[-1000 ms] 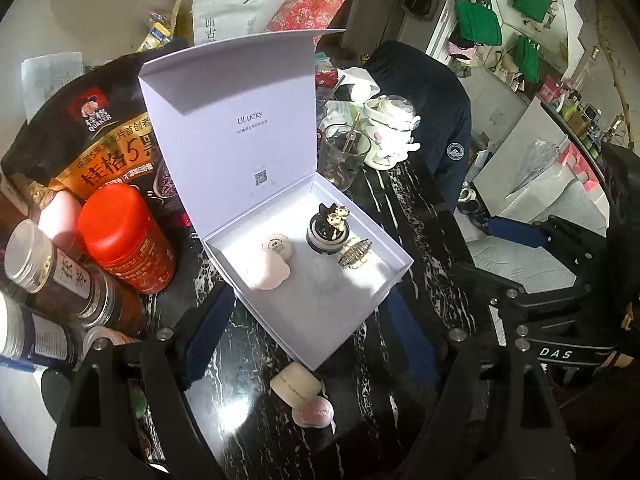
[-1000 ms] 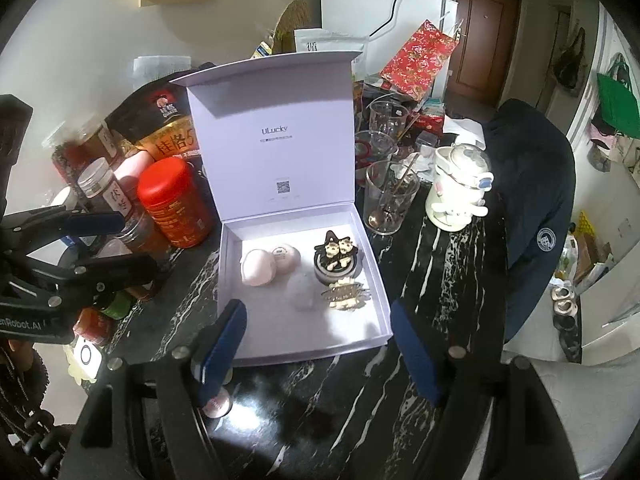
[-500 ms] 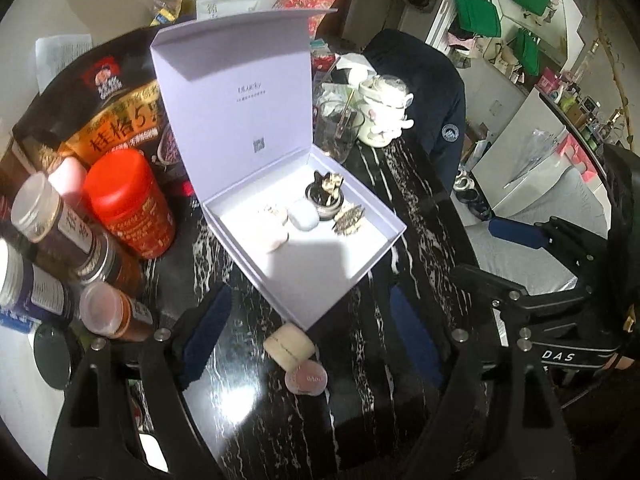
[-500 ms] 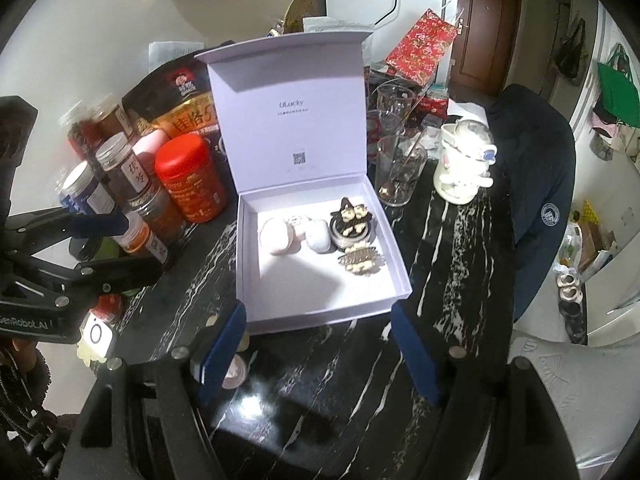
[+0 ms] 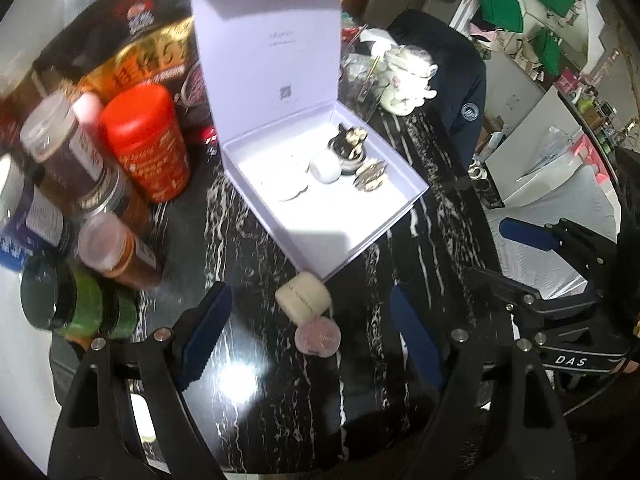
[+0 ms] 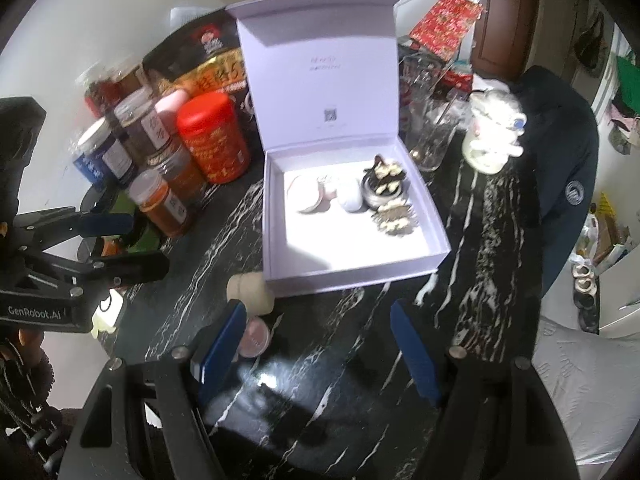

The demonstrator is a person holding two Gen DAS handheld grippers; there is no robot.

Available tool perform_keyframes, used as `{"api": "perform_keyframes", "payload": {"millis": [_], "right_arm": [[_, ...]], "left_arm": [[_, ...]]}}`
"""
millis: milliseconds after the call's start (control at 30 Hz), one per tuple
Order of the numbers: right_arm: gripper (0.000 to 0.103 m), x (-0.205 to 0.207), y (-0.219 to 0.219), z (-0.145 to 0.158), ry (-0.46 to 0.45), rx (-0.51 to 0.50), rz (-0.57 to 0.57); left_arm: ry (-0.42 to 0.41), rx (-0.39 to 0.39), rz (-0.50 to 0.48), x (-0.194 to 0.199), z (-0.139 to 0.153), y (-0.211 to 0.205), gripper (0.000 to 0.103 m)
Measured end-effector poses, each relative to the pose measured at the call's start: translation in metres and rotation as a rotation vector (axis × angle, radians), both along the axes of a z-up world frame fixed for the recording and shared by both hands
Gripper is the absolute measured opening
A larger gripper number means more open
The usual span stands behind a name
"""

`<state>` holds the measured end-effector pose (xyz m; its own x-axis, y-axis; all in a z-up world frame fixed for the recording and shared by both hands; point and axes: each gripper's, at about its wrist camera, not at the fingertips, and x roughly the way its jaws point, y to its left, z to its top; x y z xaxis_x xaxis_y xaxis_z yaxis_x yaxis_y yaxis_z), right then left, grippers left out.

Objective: Organize objects
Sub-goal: 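Withdraw both grippers from the box back over the table, then move the left gripper to the cream jar while the right approaches the pink blush compact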

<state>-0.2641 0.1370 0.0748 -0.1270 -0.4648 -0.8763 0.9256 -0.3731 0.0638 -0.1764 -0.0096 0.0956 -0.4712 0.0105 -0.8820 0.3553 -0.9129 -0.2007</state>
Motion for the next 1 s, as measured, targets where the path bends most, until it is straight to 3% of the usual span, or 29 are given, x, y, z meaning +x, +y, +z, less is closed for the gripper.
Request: {"api": "perform_keyframes", "payload": {"millis": [633, 1000], "right_arm": [[0.076, 0.049, -0.012, -0.096, -0.116, 0.101, 0.098], [0.076, 0.068, -0.039, -0.148, -0.078, 0.155, 0.170]], "left_arm": [[-0.139, 0.095, 0.111, 0.050, -0.080, -0.015, 0.080], [-0.189, 0.109, 0.146, 0.063, -0.118, -0.028, 0.080]]}}
